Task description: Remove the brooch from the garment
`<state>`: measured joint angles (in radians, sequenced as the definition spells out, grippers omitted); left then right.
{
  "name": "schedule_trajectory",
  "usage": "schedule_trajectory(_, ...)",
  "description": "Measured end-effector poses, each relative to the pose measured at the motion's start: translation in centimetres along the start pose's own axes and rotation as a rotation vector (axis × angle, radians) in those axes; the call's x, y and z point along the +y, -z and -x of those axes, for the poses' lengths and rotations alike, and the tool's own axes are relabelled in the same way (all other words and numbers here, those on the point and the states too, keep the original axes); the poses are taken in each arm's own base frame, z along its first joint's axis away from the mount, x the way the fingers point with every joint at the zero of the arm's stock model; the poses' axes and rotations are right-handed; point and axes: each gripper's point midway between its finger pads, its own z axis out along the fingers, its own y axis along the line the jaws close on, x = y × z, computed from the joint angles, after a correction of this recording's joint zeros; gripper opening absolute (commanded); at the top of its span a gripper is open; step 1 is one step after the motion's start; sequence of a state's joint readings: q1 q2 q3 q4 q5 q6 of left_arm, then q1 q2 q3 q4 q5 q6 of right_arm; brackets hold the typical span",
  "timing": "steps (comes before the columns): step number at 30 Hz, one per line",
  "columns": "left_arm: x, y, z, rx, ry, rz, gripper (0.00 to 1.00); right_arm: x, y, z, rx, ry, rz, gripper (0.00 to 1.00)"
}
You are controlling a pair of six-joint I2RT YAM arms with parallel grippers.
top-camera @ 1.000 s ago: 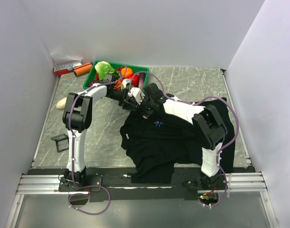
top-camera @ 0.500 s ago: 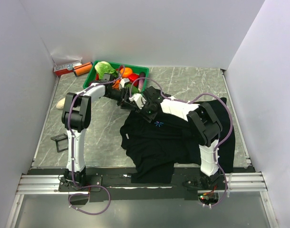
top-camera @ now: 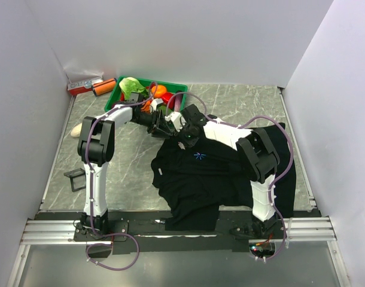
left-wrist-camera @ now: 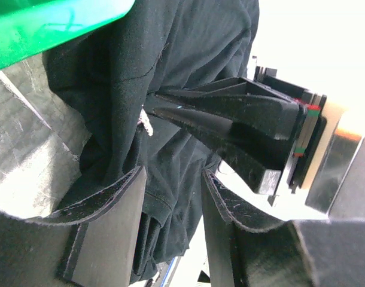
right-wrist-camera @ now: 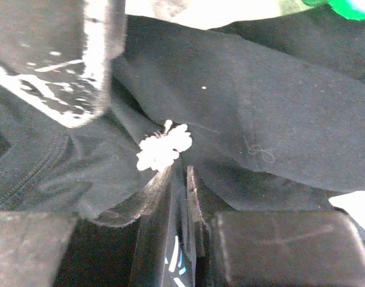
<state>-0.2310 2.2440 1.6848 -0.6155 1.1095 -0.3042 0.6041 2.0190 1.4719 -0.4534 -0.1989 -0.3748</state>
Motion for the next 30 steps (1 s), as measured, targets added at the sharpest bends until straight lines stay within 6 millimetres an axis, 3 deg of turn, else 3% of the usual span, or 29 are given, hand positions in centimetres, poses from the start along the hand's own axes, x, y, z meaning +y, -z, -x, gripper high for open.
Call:
schedule_trajectory(2,0.0,0.0,0.0,0.000,-0.001,0.000,0.48,-0.2,0.1,0.0,0.000,-0.007,0.000,0.28)
schedule_trajectory(3,0.0,0.0,0.0,0.000,0.000,0.000,0.48,-0.2,0.1,-0.1,0.000,-0.010,0.005,0.37)
schedule_trajectory(6,0.0,0.0,0.0,0.000,-0.001,0.001,0.48,0.4,0.1,0.1,-0.011,-0.016,0.037,0.49)
schedule_trajectory(9,0.1,0.0,0.0,-0.002,-0.003,0.007,0.47,1.1,0.1,0.3,-0.023,-0.023,0.074,0.53)
schedule_trajectory(17,0.3,0.0,0.1,-0.006,-0.004,0.019,0.48,1.9,0.0,0.7,-0.037,-0.030,0.118,0.51)
schedule_trajectory(22,0.5,0.0,0.1,-0.007,-0.003,0.027,0.47,1.2,-0.9,1.5,-0.040,-0.035,0.101,0.45)
schedule_trajectory(30,0.6,0.0,0.1,-0.008,-0.002,0.033,0.47,0.4,-1.2,0.9,-0.012,-0.048,0.053,0.36)
